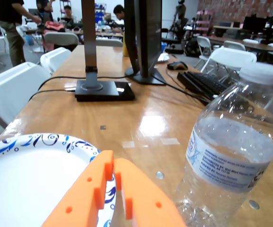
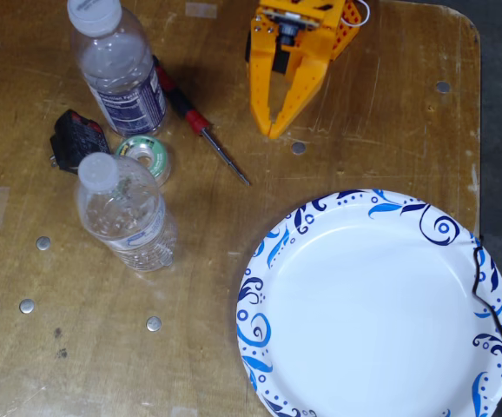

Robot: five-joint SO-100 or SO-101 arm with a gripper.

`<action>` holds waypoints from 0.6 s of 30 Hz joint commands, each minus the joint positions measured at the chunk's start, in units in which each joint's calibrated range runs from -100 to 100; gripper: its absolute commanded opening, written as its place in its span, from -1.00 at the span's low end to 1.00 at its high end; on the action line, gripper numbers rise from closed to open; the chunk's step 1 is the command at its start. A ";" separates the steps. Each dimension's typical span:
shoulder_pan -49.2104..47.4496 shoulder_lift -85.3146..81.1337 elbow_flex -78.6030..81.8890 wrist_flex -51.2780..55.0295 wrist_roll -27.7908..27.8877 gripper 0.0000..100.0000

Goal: Move the bottles to the plate

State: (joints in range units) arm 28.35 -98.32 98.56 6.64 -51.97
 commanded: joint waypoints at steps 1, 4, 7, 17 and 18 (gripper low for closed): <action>0.81 -0.41 0.27 -6.46 -0.15 -0.87; 2.65 -0.41 0.36 -10.29 -0.15 -0.66; 3.40 -0.41 0.00 -10.55 -0.09 -0.45; 5.34 -0.33 -5.32 -8.47 0.17 -0.15; 5.23 -0.33 -6.31 -6.99 0.06 -0.15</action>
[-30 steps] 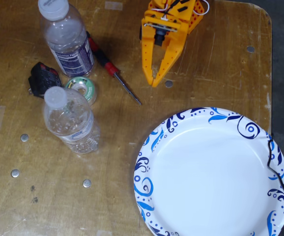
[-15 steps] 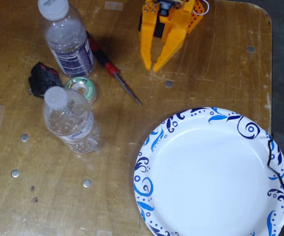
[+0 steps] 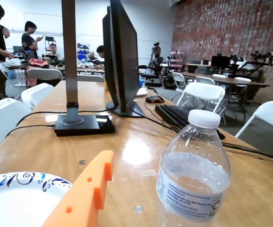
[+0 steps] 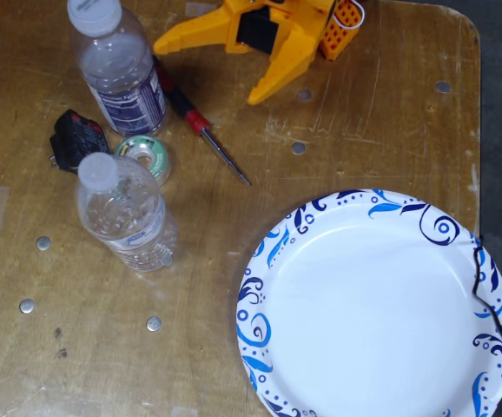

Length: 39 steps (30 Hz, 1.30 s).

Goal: Move the bottles to the plate

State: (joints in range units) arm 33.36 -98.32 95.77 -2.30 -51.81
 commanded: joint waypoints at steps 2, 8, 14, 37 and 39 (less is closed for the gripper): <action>-1.07 -0.33 -6.40 5.43 -0.15 -0.15; -4.85 11.56 -18.57 7.87 -0.30 -0.15; -3.01 31.37 -33.43 5.61 -0.30 -0.14; 8.63 68.39 -44.96 -17.28 -3.12 -0.14; 8.20 69.82 -46.67 -17.28 -3.48 -0.14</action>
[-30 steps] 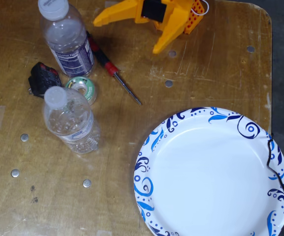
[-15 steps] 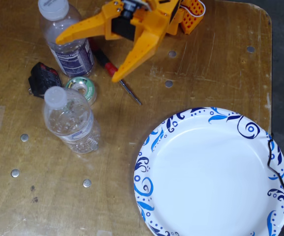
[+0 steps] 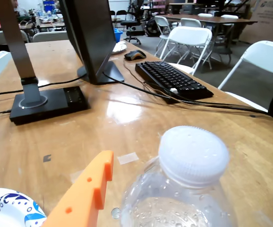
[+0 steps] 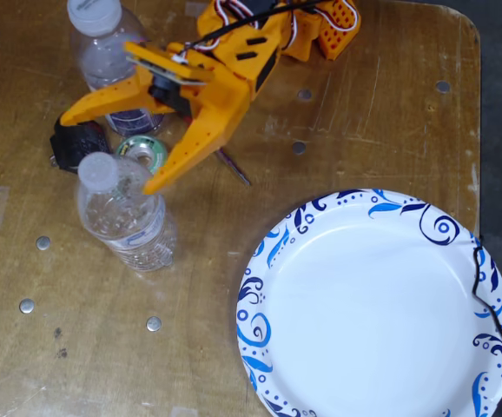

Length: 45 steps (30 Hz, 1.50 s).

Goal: Move the bottles to the plate

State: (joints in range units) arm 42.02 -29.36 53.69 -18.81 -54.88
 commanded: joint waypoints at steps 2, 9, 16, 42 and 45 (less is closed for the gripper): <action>-0.68 2.04 -6.03 -0.77 -0.36 -0.14; -0.24 4.91 -8.64 -0.77 -0.36 -0.15; 0.08 7.86 -10.89 -0.77 -0.36 -0.15; 4.18 10.14 -11.61 -0.77 -0.41 -0.58; 4.28 10.22 -11.52 -0.77 -1.56 -0.58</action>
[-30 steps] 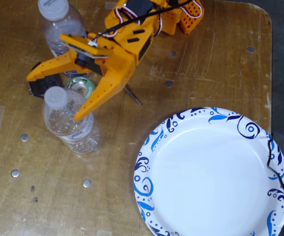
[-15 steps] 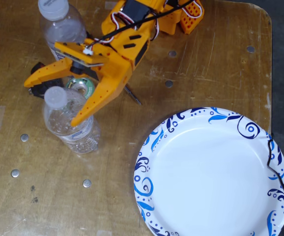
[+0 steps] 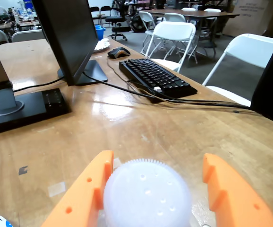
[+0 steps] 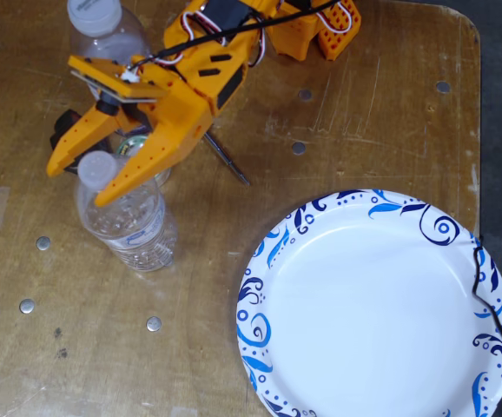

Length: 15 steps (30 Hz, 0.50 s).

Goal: Move the bottles to the plate

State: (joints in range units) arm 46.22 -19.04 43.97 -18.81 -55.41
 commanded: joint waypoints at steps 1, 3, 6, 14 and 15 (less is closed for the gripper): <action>0.09 -0.10 -1.81 -0.69 -1.56 -0.58; 0.09 -0.10 -1.81 -0.34 -1.77 -0.58; 0.31 -0.18 -1.63 0.10 -1.66 -0.66; 3.43 -0.60 0.71 -0.69 -1.56 -0.86; 3.54 -0.60 0.71 -0.77 -1.56 -0.86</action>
State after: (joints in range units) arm 48.86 -19.04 44.60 -19.06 -57.18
